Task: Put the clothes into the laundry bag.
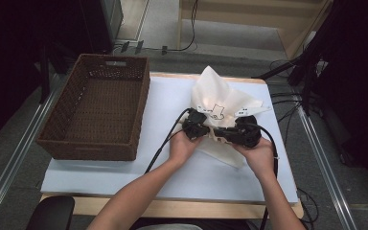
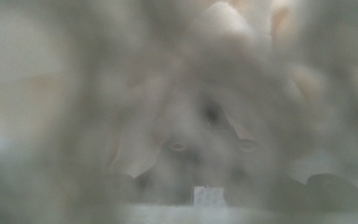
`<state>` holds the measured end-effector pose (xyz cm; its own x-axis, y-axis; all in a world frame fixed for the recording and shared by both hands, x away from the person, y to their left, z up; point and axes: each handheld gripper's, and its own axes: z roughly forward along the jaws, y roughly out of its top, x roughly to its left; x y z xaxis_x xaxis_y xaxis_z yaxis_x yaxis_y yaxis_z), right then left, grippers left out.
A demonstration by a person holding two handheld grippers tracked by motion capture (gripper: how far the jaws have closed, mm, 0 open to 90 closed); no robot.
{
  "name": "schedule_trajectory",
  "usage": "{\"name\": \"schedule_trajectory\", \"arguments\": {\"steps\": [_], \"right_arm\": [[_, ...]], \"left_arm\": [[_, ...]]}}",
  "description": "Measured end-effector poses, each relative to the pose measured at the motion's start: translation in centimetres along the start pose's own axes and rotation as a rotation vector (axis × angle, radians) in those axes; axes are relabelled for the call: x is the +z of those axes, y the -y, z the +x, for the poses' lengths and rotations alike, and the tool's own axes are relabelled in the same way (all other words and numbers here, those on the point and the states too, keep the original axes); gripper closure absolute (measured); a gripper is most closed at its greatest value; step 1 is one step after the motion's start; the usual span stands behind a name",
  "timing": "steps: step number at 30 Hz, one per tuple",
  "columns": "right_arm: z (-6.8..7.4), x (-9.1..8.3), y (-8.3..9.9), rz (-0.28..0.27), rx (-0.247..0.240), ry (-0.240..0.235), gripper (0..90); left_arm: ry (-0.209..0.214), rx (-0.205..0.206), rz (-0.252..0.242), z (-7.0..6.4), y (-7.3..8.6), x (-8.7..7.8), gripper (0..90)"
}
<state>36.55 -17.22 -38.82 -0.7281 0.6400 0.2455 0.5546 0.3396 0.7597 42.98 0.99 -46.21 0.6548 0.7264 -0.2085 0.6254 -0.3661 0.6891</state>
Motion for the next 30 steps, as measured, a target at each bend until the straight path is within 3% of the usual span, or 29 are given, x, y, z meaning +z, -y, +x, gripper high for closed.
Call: {"name": "schedule_trajectory", "arguments": {"steps": [1, 6, 9, 13, 17, 19, 20, 22, 23, 26, 30], "right_arm": [[0.0, 0.0, 0.0, 0.002, -0.001, -0.003, 88.3], [0.0, -0.1, -0.1, -0.005, -0.006, -0.02, 88.4], [0.1, -0.1, -0.1, 0.001, -0.012, -0.03, 88.5], [0.4, 0.0, -0.1, 0.012, -0.026, -0.037, 88.6], [0.2, 0.0, -0.1, 0.017, -0.021, -0.041, 88.6], [0.2, -0.1, 0.0, 0.014, -0.016, -0.047, 88.6], [0.2, 0.0, 0.0, 0.013, -0.017, -0.047, 88.6], [0.2, 0.0, 0.0, 0.017, -0.018, -0.043, 88.6], [0.1, 0.0, 0.0, 0.017, -0.018, -0.046, 88.6], [0.0, 0.0, 0.0, 0.02, -0.009, -0.048, 88.6], [0.0, 0.3, 0.0, 0.028, -0.015, -0.046, 88.6]], "left_arm": [[0.007, -0.018, -0.018, 0.0, -0.1, -0.1, 90.0], [-0.031, 0.028, -0.014, 0.1, -1.0, -0.6, 90.0], [-0.051, 0.038, -0.035, 0.2, -1.2, -0.9, 90.0], [-0.048, 0.035, -0.022, 0.4, -1.0, -0.2, 90.0], [0.011, -0.007, -0.007, 1.3, -0.9, 0.5, 90.0], [-0.006, 0.002, 0.004, 1.2, -1.2, 0.3, 90.0], [-0.013, -0.003, -0.01, 1.0, -1.4, 0.1, 90.0], [0.019, -0.001, -0.123, 0.7, -1.2, -0.5, 90.0], [0.02, 0.008, -0.135, 0.6, -1.1, -0.5, 90.0], [0.031, 0.014, -0.061, 0.8, -1.1, 0.7, 90.0], [0.083, -0.025, -0.081, 1.1, -1.0, 1.1, 90.0]]}}
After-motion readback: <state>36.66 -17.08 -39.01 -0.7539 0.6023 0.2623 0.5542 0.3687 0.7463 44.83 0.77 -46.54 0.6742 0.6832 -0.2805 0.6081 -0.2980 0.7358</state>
